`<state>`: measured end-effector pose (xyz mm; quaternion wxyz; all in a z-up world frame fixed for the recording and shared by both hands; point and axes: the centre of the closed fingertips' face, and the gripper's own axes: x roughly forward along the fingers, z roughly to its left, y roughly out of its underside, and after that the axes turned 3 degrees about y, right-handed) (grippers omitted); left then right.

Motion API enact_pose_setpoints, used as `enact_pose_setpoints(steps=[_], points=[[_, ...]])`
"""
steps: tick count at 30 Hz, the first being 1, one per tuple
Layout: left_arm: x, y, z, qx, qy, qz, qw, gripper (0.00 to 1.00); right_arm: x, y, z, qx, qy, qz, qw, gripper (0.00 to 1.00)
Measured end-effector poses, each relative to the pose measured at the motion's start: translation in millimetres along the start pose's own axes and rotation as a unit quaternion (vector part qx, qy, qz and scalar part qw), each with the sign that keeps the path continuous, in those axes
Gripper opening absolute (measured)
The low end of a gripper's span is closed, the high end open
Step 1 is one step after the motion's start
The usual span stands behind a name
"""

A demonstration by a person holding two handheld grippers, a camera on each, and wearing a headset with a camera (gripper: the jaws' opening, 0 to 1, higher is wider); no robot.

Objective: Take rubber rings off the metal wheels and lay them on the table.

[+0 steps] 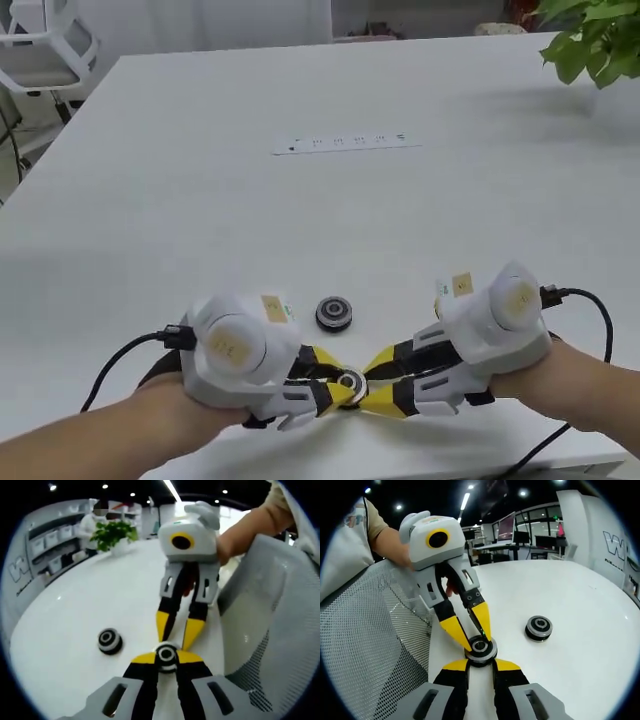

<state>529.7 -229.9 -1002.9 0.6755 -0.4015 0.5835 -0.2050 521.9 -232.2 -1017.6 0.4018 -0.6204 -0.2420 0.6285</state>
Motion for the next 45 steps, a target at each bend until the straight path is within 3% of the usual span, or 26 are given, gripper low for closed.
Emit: enact_pose_setpoints(steps=[3,8,11,16,25,34,36,39,41,45], points=[[-0.1,0.1,0.0,0.000,0.000,0.000,1.0000,0.13,-2.7,3.6,-2.9,-0.010,0.003,0.005,0.9999,0.07],[0.2,0.2,-0.4,0.006,-0.003,0.002,1.0000,0.13,-2.4,3.4,-3.0,0.005,0.004,0.007,1.0000,0.04],[0.2,0.3,-0.4,0.009,-0.003,0.004,0.9999,0.13,-3.4,4.8,-4.7,0.045,0.006,0.005,0.9989,0.01],[0.1,0.2,-0.7,0.012,-0.005,0.006,0.9999,0.13,-5.3,4.2,-6.1,0.081,0.009,0.001,0.9967,0.00],[0.3,0.3,-0.7,0.015,-0.007,0.011,0.9998,0.12,-10.2,2.4,-7.2,0.165,0.005,-0.018,0.9861,0.00],[0.3,0.7,-0.2,0.014,-0.010,0.012,0.9998,0.12,-11.2,1.5,-8.4,0.205,0.002,-0.029,0.9783,0.00],[0.3,0.7,-0.1,0.013,-0.011,0.012,0.9998,0.12,-11.2,0.6,-9.4,0.220,0.002,-0.035,0.9748,0.00],[0.5,0.7,0.1,0.012,-0.012,0.013,0.9998,0.12,-12.0,-5.7,-10.5,0.255,-0.004,-0.058,0.9651,0.00],[0.7,0.6,0.3,0.010,-0.013,0.014,0.9998,0.12,-11.9,-4.0,-10.8,0.254,-0.003,-0.056,0.9656,0.00],[1.1,0.4,0.7,0.009,-0.017,0.015,0.9997,0.12,-11.5,-7.2,-9.8,0.269,-0.008,-0.068,0.9608,0.00]])
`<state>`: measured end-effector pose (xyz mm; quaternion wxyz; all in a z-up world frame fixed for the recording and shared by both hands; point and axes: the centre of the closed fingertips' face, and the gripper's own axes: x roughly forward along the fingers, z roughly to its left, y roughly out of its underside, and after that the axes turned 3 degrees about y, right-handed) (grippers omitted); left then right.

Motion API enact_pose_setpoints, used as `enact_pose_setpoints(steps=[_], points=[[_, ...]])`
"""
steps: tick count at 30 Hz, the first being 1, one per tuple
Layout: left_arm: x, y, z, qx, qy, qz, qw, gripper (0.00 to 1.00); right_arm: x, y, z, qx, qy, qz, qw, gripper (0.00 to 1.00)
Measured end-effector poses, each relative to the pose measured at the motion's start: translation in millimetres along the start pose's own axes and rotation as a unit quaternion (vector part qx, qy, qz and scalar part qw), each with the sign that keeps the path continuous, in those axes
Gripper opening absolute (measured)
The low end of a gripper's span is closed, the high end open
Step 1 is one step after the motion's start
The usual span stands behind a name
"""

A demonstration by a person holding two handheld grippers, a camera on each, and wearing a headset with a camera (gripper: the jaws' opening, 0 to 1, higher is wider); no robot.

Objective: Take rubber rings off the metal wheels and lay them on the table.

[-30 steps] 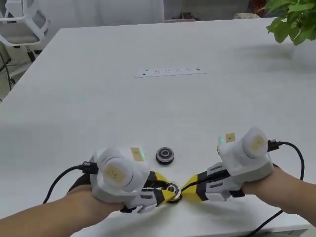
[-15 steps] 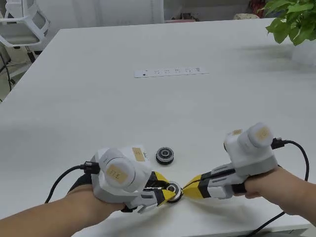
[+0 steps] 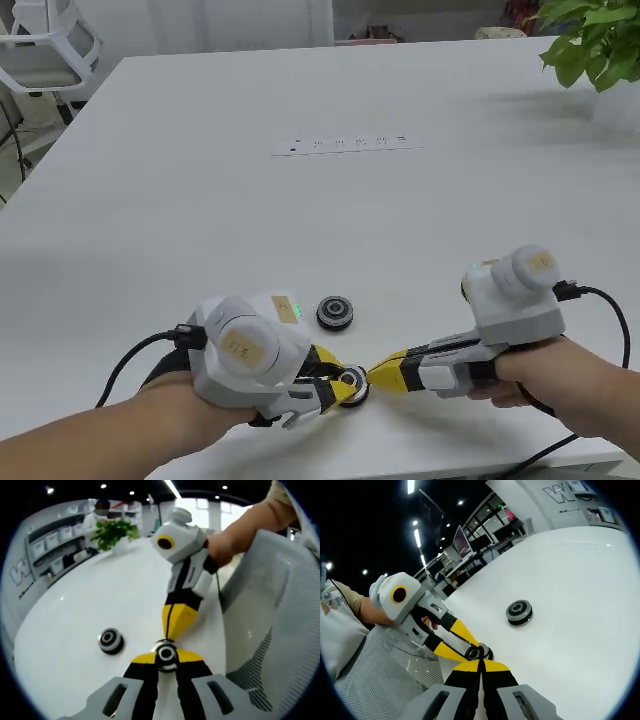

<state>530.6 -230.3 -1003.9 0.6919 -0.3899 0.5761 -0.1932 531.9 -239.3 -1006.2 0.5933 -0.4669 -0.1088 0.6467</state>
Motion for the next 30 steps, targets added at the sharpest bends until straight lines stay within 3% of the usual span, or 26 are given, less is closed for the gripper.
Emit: enact_pose_setpoints(steps=[22,23,24,25,27,30], points=[[0.2,-0.1,-0.3,0.003,-0.001,0.003,1.0000,0.12,5.4,-3.9,14.9,-0.003,-0.031,-0.004,0.9995,0.00],[0.3,-0.2,-0.6,0.003,0.000,0.003,1.0000,0.12,5.7,-5.3,19.0,-0.003,-0.042,-0.006,0.9991,0.00],[0.2,-0.1,-0.6,0.005,0.000,0.003,1.0000,0.12,4.9,-2.0,36.2,0.004,-0.087,0.005,0.9962,0.00],[0.2,0.2,-0.5,0.004,0.001,0.003,1.0000,0.12,7.3,-4.2,21.5,-0.037,-0.049,0.001,0.9981,0.00],[0.4,0.1,-0.4,0.003,0.002,0.001,1.0000,0.12,6.5,-4.2,22.7,-0.016,-0.051,0.000,0.9986,0.00],[0.5,0.2,-0.6,0.003,0.001,-0.001,1.0000,0.12,5.8,-4.3,17.8,-0.015,-0.045,-0.004,0.9989,0.00]])
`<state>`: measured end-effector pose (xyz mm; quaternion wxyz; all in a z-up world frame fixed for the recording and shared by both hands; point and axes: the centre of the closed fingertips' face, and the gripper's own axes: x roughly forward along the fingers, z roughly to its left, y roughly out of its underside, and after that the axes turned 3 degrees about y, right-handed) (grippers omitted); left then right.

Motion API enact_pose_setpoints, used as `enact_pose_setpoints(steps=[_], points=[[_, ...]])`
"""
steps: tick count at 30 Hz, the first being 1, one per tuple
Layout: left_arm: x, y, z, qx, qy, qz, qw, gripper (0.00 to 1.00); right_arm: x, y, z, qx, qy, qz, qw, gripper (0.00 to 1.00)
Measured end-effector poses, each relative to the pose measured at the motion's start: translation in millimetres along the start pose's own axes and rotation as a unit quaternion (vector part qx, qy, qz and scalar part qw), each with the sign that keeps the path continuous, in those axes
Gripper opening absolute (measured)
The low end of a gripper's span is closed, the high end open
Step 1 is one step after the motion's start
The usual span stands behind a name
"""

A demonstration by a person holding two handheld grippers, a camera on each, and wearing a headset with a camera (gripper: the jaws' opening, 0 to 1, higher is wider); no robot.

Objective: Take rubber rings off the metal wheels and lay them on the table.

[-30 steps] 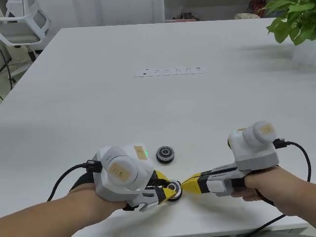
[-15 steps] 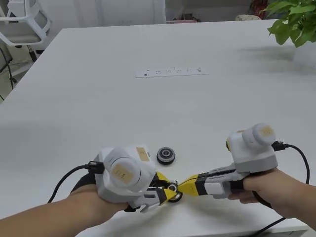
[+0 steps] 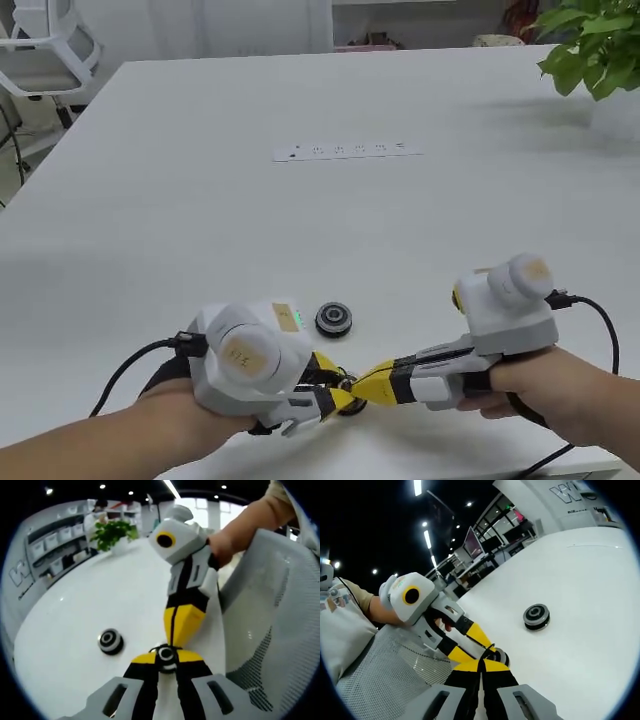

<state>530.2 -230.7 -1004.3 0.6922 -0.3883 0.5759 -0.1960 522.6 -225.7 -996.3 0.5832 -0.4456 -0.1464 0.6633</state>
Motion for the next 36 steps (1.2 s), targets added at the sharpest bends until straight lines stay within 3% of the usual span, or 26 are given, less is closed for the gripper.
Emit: enact_pose_setpoints(steps=[5,17,22,25,30,36], points=[[-0.2,-0.1,0.1,0.000,0.005,-0.007,1.0000,0.13,-2.6,-2.1,-2.5,-0.004,0.010,-0.005,0.9999,0.00],[-8.1,-6.2,-2.2,0.002,0.018,-0.007,0.9998,0.17,-4.7,-6.1,-0.8,-0.007,0.006,-0.015,0.9998,0.00],[-18.4,-9.9,-7.3,-0.012,0.033,-0.011,0.9993,0.28,-7.2,-13.6,1.8,-0.002,0.003,-0.029,0.9996,0.00],[-27.0,-13.6,-9.0,-0.011,0.033,-0.019,0.9992,0.29,-8.4,-18.5,6.5,-0.003,0.002,-0.037,0.9993,0.00],[-45.4,-21.4,-5.6,-0.020,0.024,-0.039,0.9988,0.33,-7.9,-26.1,14.6,-0.009,-0.001,-0.042,0.9991,0.00],[-68.2,-18.6,1.5,-0.035,0.010,-0.049,0.9981,0.43,-5.8,-34.0,15.9,-0.018,-0.007,-0.044,0.9989,0.00]])
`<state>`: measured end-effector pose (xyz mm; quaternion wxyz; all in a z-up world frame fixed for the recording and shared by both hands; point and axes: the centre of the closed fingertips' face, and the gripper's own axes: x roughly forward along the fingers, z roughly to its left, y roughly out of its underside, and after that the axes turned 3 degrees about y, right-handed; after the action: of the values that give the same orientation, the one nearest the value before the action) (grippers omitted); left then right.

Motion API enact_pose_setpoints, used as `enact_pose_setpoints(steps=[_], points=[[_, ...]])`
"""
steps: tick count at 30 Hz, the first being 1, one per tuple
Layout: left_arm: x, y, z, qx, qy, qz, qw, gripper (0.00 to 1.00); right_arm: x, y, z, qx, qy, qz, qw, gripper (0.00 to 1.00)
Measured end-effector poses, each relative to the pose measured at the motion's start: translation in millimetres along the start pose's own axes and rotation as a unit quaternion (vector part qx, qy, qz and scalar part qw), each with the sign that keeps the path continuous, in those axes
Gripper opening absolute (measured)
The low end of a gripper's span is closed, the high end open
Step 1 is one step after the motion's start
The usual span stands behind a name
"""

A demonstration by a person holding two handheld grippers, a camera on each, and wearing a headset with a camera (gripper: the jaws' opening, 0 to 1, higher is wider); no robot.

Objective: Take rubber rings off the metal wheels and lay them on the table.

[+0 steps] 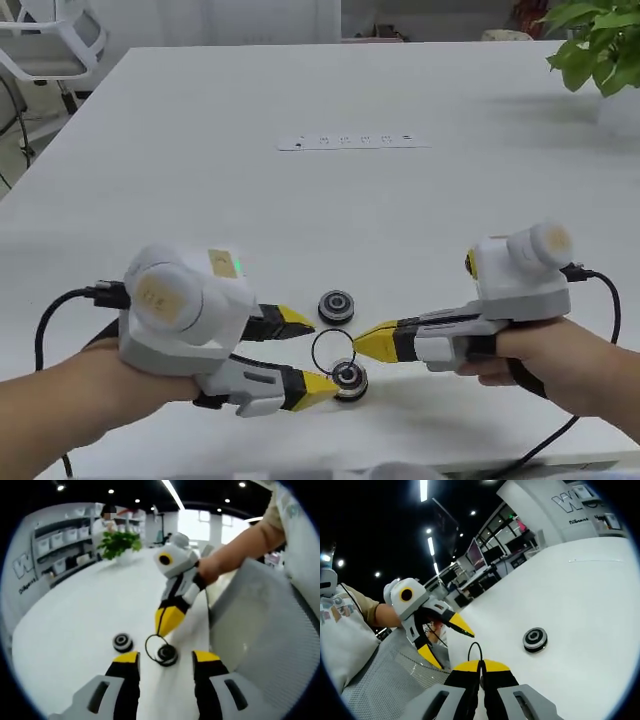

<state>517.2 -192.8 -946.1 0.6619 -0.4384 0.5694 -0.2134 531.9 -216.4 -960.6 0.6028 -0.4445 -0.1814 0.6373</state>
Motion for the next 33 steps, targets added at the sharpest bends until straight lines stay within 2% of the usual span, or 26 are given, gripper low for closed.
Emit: enact_pose_setpoints(steps=[10,17,24,33], points=[[-29.0,10.6,14.1,-0.021,-0.033,-0.007,0.9992,0.52,17.1,-13.2,1.6,-0.017,-0.008,0.011,0.9998,0.00],[-42.8,15.0,22.0,-0.032,-0.052,-0.010,0.9981,0.54,32.4,-19.7,-0.3,-0.031,-0.010,0.023,0.9992,0.00],[-50.7,20.9,25.0,-0.036,-0.066,-0.008,0.9971,0.57,46.5,-17.3,1.1,-0.042,-0.007,0.038,0.9983,0.00],[-56.2,30.6,25.7,-0.047,-0.075,-0.004,0.9960,0.59,58.0,-6.8,-14.5,-0.058,0.017,0.062,0.9963,0.00]])
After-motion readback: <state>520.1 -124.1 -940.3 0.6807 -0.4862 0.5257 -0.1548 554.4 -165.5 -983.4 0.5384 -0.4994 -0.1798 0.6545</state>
